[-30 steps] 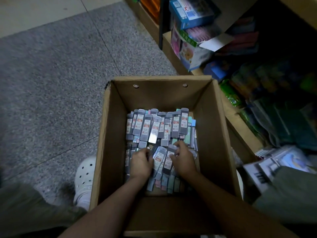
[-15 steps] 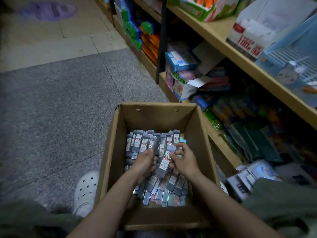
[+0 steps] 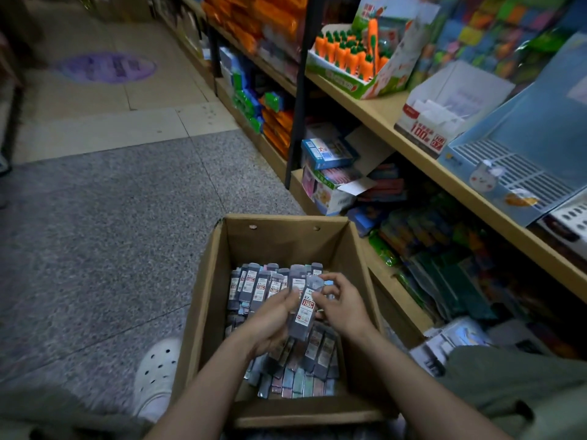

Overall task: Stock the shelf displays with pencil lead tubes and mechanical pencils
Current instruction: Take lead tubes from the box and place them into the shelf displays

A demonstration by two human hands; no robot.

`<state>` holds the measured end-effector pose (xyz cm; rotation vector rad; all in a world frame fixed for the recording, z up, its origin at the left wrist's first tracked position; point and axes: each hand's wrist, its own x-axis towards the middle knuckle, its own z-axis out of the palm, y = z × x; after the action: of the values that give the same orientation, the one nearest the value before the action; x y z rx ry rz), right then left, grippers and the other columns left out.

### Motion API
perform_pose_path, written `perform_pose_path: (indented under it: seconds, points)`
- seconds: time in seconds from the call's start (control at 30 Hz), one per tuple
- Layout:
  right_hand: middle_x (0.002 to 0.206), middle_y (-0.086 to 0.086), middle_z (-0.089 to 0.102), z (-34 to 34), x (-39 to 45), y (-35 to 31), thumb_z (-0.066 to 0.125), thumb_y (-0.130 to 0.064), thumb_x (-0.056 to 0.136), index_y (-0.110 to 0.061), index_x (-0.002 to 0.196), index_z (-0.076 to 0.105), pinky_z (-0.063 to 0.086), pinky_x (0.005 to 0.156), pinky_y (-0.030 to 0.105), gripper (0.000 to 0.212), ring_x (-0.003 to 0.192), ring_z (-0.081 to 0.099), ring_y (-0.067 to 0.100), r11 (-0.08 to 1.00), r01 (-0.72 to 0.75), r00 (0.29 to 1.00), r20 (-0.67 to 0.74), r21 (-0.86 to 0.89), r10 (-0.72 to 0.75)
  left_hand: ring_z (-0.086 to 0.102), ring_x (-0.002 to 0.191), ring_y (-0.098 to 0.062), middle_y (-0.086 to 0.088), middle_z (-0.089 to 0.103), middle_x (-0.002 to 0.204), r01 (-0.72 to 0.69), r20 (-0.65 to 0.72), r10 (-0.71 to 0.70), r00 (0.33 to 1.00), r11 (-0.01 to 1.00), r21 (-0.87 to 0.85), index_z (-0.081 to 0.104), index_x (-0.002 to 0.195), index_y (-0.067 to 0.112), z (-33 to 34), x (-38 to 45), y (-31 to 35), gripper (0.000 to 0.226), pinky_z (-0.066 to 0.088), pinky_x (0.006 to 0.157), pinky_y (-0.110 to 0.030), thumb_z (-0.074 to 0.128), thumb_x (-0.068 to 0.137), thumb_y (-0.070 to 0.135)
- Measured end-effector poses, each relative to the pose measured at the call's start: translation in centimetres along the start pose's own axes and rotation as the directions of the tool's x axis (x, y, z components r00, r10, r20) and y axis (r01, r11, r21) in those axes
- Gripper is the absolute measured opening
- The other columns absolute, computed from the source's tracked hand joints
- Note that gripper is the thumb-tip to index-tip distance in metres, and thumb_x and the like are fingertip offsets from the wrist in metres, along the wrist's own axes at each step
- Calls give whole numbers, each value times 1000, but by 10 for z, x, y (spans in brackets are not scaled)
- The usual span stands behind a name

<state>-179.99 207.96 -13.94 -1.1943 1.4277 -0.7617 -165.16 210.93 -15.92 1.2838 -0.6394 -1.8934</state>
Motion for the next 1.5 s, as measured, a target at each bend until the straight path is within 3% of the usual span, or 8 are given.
perform_pose_path:
  seconds: [0.2, 0.3, 0.43, 0.7, 1.0, 1.2, 1.33, 1.5]
  points:
    - [113, -11, 60, -16, 1, -11, 69, -32, 89, -24, 130, 56, 52, 88, 27, 44, 102, 59, 1, 821, 227, 948, -75, -524, -310, 71, 97, -20, -5, 74, 102, -65, -46, 68, 997, 995, 70, 56, 122, 16, -7, 5, -9, 31, 55, 90, -39, 57, 94, 4]
    - [145, 5, 38, -43, 10, -16, 63, -38, 91, -20, 145, 37, 37, 109, 46, 63, 135, 37, 23, 646, 12, 892, -284, -763, -352, 69, 95, -22, -9, 72, 103, -59, -169, 45, 985, 995, -78, 54, 118, 13, -16, 11, -11, 24, 56, 77, -36, 53, 96, 4]
    - [144, 15, 45, -47, 10, 1, 59, -14, 94, -16, 153, 18, 46, 102, 42, 72, 126, 51, 30, 770, -86, 962, -253, -632, -100, 68, 93, -21, -11, 68, 106, -31, -212, 19, 977, 998, -53, 51, 121, 11, -24, 15, -11, 22, 55, 66, -29, 49, 99, 8]
    - [117, 17, 65, -46, 48, 2, 54, 2, 91, -20, 151, 29, 46, 79, 27, 69, 101, 62, 31, 763, -40, 961, -233, -645, -147, 67, 100, -24, -10, 67, 113, 5, -284, -3, 959, 1000, 5, 55, 115, 19, -29, 24, -14, 19, 59, 77, -39, 51, 98, 11]
    - [135, 13, 57, -22, 99, -30, 55, -10, 95, -25, 151, 32, 42, 102, 34, 62, 123, 53, 31, 728, 53, 987, -75, -684, -143, 61, 112, -27, -8, 63, 120, 3, -347, 2, 938, 1000, 13, 51, 112, 28, -40, 23, -7, 22, 49, 99, -49, 55, 97, 13]
    - [123, 2, 52, 7, 78, -13, 61, -13, 90, -14, 125, 58, 44, 98, 30, 36, 114, 50, 16, 450, 508, 736, 98, -734, -670, 65, 99, -19, 0, 68, 104, -21, -384, 24, 923, 1000, 12, 55, 109, 26, -41, 36, -5, 16, 53, 91, -41, 53, 99, 14]
    - [136, 2, 46, 35, 86, 30, 55, -19, 97, -15, 138, 48, 42, 101, 29, 42, 121, 49, 16, 705, 188, 979, 76, -684, -187, 65, 92, -17, -1, 69, 102, 2, -427, 6, 904, 1000, 16, 56, 106, 25, -47, 48, -6, 12, 54, 76, -34, 53, 99, 15]
    - [133, 14, 48, 54, 125, 65, 49, -15, 98, -10, 140, 45, 42, 100, 33, 42, 118, 52, 27, 673, 1, 998, 43, -740, 46, 67, 76, -15, -3, 71, 93, 43, -467, -35, 884, 999, 5, 58, 106, 19, -62, 74, -10, 11, 53, 68, -31, 53, 99, 13]
